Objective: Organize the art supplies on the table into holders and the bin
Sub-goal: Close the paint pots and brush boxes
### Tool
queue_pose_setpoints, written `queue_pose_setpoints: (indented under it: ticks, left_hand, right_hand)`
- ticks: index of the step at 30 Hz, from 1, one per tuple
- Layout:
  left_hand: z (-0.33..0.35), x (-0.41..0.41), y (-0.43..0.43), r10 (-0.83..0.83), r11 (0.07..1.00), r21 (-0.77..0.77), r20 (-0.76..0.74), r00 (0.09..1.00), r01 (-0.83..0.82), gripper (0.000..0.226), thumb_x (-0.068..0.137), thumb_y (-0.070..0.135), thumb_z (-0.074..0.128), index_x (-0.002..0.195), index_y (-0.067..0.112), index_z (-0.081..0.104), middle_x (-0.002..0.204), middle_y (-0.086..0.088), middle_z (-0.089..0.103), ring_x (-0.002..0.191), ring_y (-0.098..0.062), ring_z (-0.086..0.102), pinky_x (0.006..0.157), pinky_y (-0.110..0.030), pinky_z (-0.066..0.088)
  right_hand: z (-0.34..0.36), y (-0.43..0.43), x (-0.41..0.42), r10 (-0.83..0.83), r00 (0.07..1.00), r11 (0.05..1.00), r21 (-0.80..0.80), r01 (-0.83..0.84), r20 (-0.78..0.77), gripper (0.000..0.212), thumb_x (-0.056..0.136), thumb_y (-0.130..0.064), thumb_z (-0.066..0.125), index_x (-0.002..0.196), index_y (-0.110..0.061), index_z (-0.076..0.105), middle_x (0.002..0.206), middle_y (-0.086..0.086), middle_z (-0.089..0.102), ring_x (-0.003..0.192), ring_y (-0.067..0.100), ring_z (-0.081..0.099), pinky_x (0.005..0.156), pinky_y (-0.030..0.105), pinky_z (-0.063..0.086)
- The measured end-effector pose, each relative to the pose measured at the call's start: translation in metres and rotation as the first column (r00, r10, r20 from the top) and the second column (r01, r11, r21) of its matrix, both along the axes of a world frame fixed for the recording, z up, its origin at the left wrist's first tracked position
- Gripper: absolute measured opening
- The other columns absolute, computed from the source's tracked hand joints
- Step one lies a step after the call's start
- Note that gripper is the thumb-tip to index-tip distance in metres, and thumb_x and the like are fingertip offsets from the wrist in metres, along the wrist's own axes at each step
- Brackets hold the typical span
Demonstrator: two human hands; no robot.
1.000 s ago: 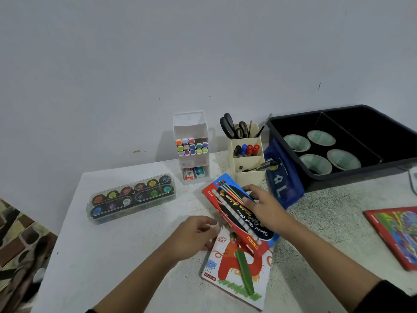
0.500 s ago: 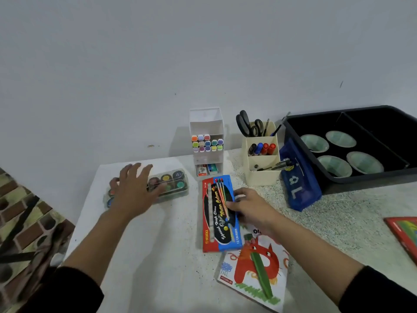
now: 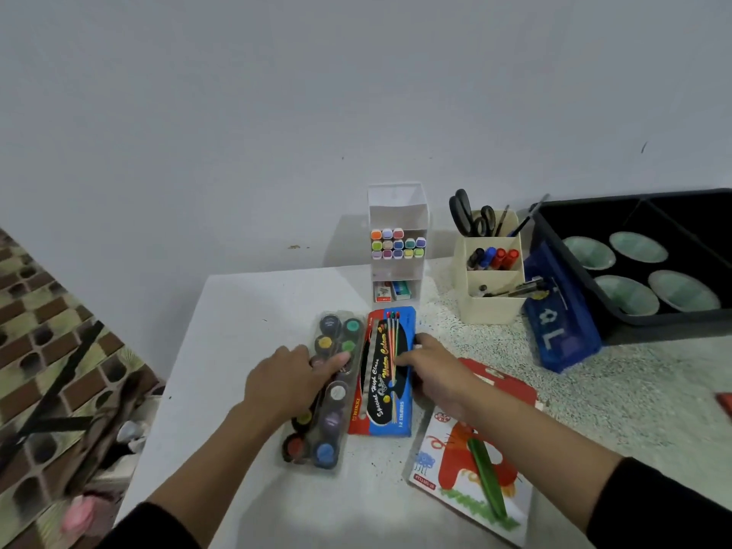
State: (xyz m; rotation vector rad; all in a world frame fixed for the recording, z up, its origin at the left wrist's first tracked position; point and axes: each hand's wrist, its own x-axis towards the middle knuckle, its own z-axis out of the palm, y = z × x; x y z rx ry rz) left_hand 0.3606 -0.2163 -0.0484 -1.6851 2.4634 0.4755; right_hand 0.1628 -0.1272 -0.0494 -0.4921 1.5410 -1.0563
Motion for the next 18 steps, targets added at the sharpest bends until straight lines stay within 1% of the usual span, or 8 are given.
queue_pose_setpoints:
  ticks: [2, 4, 6, 9, 11, 13, 15, 18]
  left_hand:
    - [0.000, -0.002, 0.009, 0.066, 0.998, -0.012, -0.171, 0.983, -0.069, 0.056, 0.086, 0.079, 0.037, 0.079, 0.024, 0.043, 0.083, 0.003, 0.060, 0.075, -0.014, 0.059, 0.066, -0.031, 0.046]
    - [0.002, -0.005, 0.013, 0.141, 0.990, 0.048, -0.389, 0.910, -0.133, 0.051, 0.087, 0.071, 0.051, 0.078, 0.023, 0.040, 0.075, 0.005, 0.061, 0.066, -0.010, 0.058, 0.057, -0.028, 0.041]
    - [0.003, -0.006, 0.016, 0.209, 0.978, 0.132, -0.529, 0.823, -0.163, 0.048, 0.085, 0.063, 0.064, 0.086, 0.021, 0.041, 0.075, 0.002, 0.066, 0.063, -0.012, 0.064, 0.056, -0.030, 0.048]
    - [0.004, -0.004, 0.020, 0.284, 0.956, 0.247, -0.645, 0.710, -0.158, 0.048, 0.081, 0.059, 0.071, 0.100, 0.027, 0.042, 0.082, -0.001, 0.070, 0.063, -0.015, 0.071, 0.059, -0.036, 0.060]
    - [0.008, -0.005, 0.024, 0.324, 0.941, 0.305, -0.704, 0.632, -0.143, 0.047, 0.079, 0.060, 0.072, 0.100, 0.031, 0.041, 0.087, -0.004, 0.072, 0.064, -0.018, 0.073, 0.061, -0.042, 0.062]
    - [0.019, -0.011, 0.032, 0.382, 0.916, 0.382, -0.741, 0.551, -0.122, 0.047, 0.079, 0.057, 0.073, 0.101, 0.030, 0.042, 0.088, -0.006, 0.074, 0.066, -0.024, 0.074, 0.063, -0.049, 0.062]
    - [0.032, -0.022, 0.039, 0.432, 0.889, 0.451, -0.760, 0.485, -0.086, 0.048, 0.082, 0.052, 0.073, 0.105, 0.024, 0.042, 0.091, -0.007, 0.075, 0.068, -0.026, 0.075, 0.063, -0.046, 0.063]
    - [0.051, -0.043, 0.050, 0.447, 0.878, 0.476, -0.790, 0.420, -0.039, 0.046, 0.085, 0.046, 0.071, 0.109, 0.021, 0.040, 0.094, -0.008, 0.075, 0.069, -0.025, 0.075, 0.057, -0.035, 0.061]
  right_hand:
    - [0.000, 0.000, 0.000, -0.037, 0.999, 0.999, -0.021, 0.038, 0.008, 0.032, 0.097, -0.006, 0.058, 0.127, -0.012, 0.049, 0.112, 0.015, 0.070, 0.098, 0.028, 0.072, 0.078, 0.039, 0.060]
    - [0.001, 0.003, 0.001, -0.054, 0.999, 0.998, -0.041, 0.054, -0.005, 0.031, 0.099, -0.008, 0.058, 0.128, -0.014, 0.048, 0.112, 0.015, 0.070, 0.097, 0.028, 0.073, 0.085, 0.045, 0.060]
    - [0.005, 0.006, 0.003, -0.031, 0.998, 0.998, -0.054, 0.029, -0.049, 0.030, 0.100, -0.010, 0.057, 0.128, -0.016, 0.046, 0.111, 0.013, 0.070, 0.094, 0.026, 0.073, 0.083, 0.042, 0.061]
    - [0.017, 0.013, 0.002, 0.028, 0.983, 0.995, -0.091, -0.045, -0.182, 0.026, 0.101, -0.014, 0.055, 0.125, -0.019, 0.046, 0.107, 0.009, 0.071, 0.088, 0.021, 0.074, 0.076, 0.036, 0.061]
    - [0.029, 0.017, -0.004, 0.028, 0.968, 0.987, -0.144, -0.066, -0.251, 0.025, 0.102, -0.014, 0.054, 0.125, -0.020, 0.047, 0.104, 0.006, 0.071, 0.087, 0.020, 0.074, 0.079, 0.038, 0.061]
    - [0.044, 0.022, -0.012, -0.013, 0.967, 0.980, -0.195, -0.038, -0.254, 0.023, 0.103, -0.015, 0.052, 0.125, -0.020, 0.048, 0.101, 0.004, 0.072, 0.082, 0.018, 0.074, 0.073, 0.035, 0.060]
    - [0.057, 0.027, -0.022, -0.077, 0.975, 0.967, -0.253, 0.022, -0.207, 0.026, 0.103, -0.015, 0.052, 0.128, -0.020, 0.050, 0.100, 0.005, 0.073, 0.079, 0.017, 0.075, 0.067, 0.032, 0.060]
    - [0.074, 0.041, -0.039, -0.165, 0.978, 0.935, -0.335, 0.113, -0.129, 0.024, 0.103, -0.014, 0.052, 0.126, -0.022, 0.054, 0.100, 0.007, 0.072, 0.075, 0.016, 0.074, 0.063, 0.029, 0.060]
